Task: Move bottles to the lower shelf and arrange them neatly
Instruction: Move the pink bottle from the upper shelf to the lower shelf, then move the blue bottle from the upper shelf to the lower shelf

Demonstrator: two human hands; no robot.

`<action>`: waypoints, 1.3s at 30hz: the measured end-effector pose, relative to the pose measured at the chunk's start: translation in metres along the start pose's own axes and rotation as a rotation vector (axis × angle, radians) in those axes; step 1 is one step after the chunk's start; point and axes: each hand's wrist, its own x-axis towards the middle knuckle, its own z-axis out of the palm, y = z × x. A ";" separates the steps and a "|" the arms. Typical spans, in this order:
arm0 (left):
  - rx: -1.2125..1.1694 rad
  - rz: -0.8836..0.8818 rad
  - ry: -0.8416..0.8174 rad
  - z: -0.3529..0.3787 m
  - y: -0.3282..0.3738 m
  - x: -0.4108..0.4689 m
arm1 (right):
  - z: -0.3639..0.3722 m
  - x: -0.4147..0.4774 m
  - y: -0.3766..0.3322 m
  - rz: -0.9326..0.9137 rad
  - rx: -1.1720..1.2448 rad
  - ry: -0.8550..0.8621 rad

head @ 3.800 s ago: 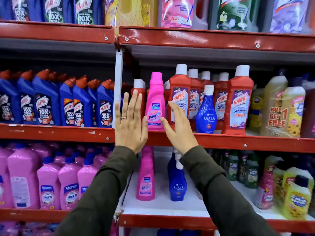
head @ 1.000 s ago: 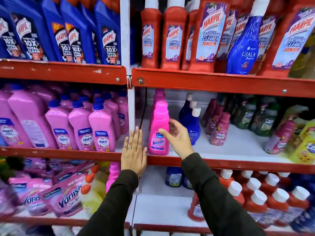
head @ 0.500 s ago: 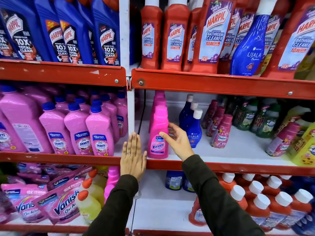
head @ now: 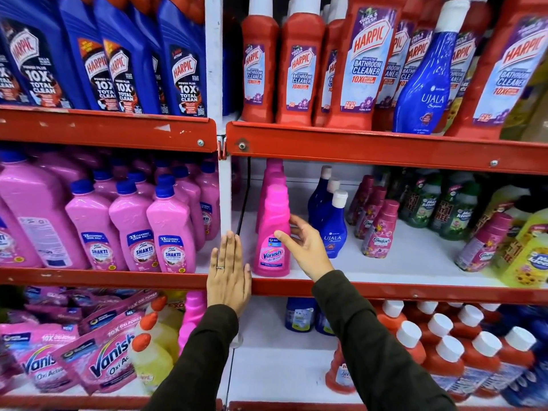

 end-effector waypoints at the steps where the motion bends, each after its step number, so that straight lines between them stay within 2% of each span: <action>1: -0.001 0.000 -0.001 0.000 0.000 0.000 | 0.001 0.000 0.000 0.002 -0.002 0.001; 8: -0.031 0.008 -0.007 -0.004 0.000 0.001 | -0.002 -0.007 -0.001 -0.017 -0.051 0.048; 14: -0.052 -0.021 -0.023 -0.019 0.009 0.000 | -0.025 -0.029 -0.011 -0.141 -0.093 0.192; 22: -0.199 0.059 0.211 -0.074 0.093 0.093 | -0.103 -0.050 -0.082 -0.456 -0.095 0.541; 26: -0.205 0.103 0.306 -0.104 0.136 0.158 | -0.151 -0.045 -0.136 -0.594 -0.077 0.637; 29: -0.159 0.148 0.345 -0.121 0.160 0.199 | -0.184 -0.024 -0.170 -0.597 -0.109 0.616; 32: -0.107 0.163 0.333 -0.126 0.174 0.220 | -0.203 0.004 -0.193 -0.485 -0.168 0.499; 36: -0.042 0.155 0.331 -0.127 0.177 0.226 | -0.212 0.034 -0.205 -0.375 -0.380 0.391; 39: -0.012 0.187 0.341 -0.126 0.174 0.226 | -0.215 0.045 -0.209 -0.301 -0.374 0.298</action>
